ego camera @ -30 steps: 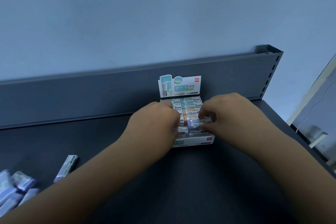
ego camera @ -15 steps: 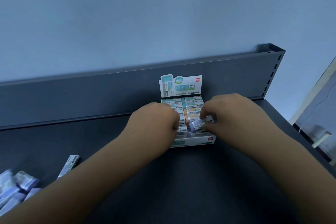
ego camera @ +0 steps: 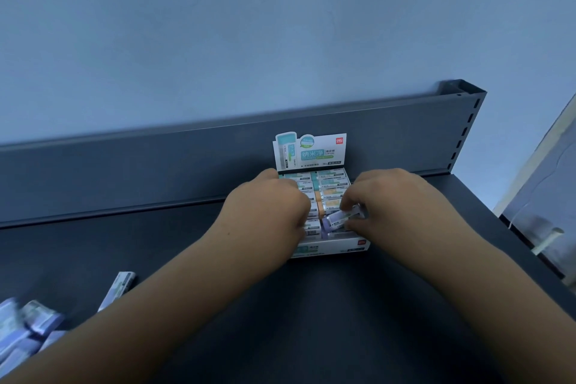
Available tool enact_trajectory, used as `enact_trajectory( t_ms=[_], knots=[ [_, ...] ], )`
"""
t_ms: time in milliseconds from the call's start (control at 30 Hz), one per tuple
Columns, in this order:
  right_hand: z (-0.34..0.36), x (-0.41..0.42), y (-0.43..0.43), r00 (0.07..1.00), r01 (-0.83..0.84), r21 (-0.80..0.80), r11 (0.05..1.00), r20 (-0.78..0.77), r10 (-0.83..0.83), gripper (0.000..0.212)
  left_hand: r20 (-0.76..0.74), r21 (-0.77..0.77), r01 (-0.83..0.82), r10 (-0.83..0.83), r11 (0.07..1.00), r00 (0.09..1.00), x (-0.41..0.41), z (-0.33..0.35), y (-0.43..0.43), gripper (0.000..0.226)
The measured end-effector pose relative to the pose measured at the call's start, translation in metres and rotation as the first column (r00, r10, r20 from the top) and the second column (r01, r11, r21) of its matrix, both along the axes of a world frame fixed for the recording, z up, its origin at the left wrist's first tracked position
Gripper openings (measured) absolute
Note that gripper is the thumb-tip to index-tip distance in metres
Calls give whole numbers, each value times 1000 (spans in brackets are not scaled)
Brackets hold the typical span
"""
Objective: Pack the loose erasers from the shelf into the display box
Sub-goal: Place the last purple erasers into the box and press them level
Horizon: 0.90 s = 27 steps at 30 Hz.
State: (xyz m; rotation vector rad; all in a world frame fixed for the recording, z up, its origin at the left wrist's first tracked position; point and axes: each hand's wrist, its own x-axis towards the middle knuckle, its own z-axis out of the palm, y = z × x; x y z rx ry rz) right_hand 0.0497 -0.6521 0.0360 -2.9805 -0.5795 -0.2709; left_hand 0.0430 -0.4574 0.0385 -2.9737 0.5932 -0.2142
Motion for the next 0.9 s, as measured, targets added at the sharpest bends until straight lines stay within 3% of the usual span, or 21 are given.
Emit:
enact_trajectory(
  t_ms=[133, 433, 533, 667, 900],
  knots=[
    [-1, -1, 1, 1000, 11, 6, 1000, -1, -11, 17, -36, -73, 10, -13, 997, 999, -1, -4, 1, 16],
    [4, -8, 6, 998, 54, -115, 992, -34, -58, 14, -44, -32, 52, -54, 998, 998, -1, -3, 0, 22],
    [6, -9, 8, 998, 45, -157, 986, -42, -53, 16, -63, -1, 71, -70, 998, 995, -4, -1, 0, 37],
    [7, -10, 8, 998, 33, -185, 982, -49, -43, 23, -140, 65, 108, -98, 992, 985, -11, 6, 2, 56],
    [11, -23, 10, 994, -29, -196, 980, -109, 8, 52, -330, 33, 91, -75, 995, 941, -15, 12, 12, 63]
  ],
)
